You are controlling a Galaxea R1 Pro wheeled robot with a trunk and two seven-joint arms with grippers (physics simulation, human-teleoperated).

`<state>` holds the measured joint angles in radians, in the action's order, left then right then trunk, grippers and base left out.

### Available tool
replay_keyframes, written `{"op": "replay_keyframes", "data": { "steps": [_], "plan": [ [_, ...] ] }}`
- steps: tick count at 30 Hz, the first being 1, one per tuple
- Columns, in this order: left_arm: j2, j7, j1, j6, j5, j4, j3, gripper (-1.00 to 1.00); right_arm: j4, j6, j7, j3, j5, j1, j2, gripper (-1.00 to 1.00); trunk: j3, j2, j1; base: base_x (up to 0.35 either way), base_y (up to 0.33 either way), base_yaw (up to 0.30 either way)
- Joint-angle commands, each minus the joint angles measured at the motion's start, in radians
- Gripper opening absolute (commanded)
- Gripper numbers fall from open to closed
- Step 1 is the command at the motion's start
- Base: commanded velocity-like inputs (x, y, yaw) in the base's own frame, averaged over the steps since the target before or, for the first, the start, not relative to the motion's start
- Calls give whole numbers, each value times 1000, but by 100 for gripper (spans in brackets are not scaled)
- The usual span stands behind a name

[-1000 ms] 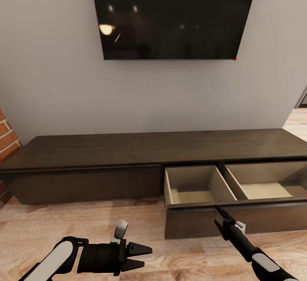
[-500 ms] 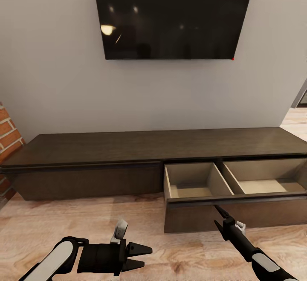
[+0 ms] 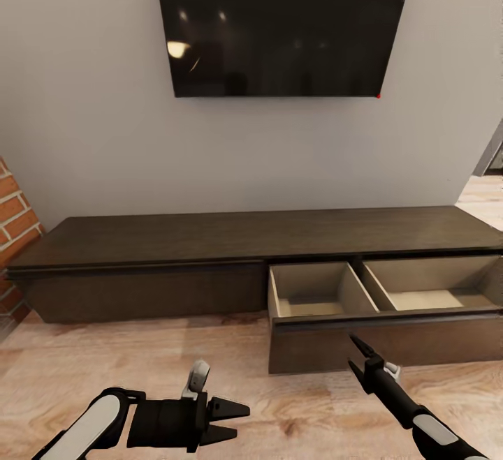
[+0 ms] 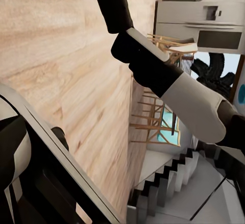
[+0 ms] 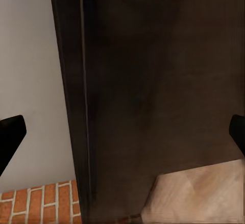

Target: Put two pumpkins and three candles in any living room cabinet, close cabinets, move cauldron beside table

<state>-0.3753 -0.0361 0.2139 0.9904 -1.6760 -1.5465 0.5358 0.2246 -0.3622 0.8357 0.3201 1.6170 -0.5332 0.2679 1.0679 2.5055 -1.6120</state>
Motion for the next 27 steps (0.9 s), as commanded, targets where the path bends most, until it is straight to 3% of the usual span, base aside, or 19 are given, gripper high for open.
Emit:
{"op": "replay_keyframes", "data": {
  "steps": [1,21,27],
  "plan": [
    [-1,-4,1,1,2,0,1,100,-1,-9,1,5,11,-1,1,100,1,0,1,-213,0,0],
    [-2,-4,1,1,2,-5,1,100,-1,-52,5,4,12,-1,1,100,1,0,1,-110,0,0],
    [-1,-4,1,1,2,-4,0,100,-1,-53,6,4,12,-1,1,100,-22,-1,3,-19,0,0]
  ]
}}
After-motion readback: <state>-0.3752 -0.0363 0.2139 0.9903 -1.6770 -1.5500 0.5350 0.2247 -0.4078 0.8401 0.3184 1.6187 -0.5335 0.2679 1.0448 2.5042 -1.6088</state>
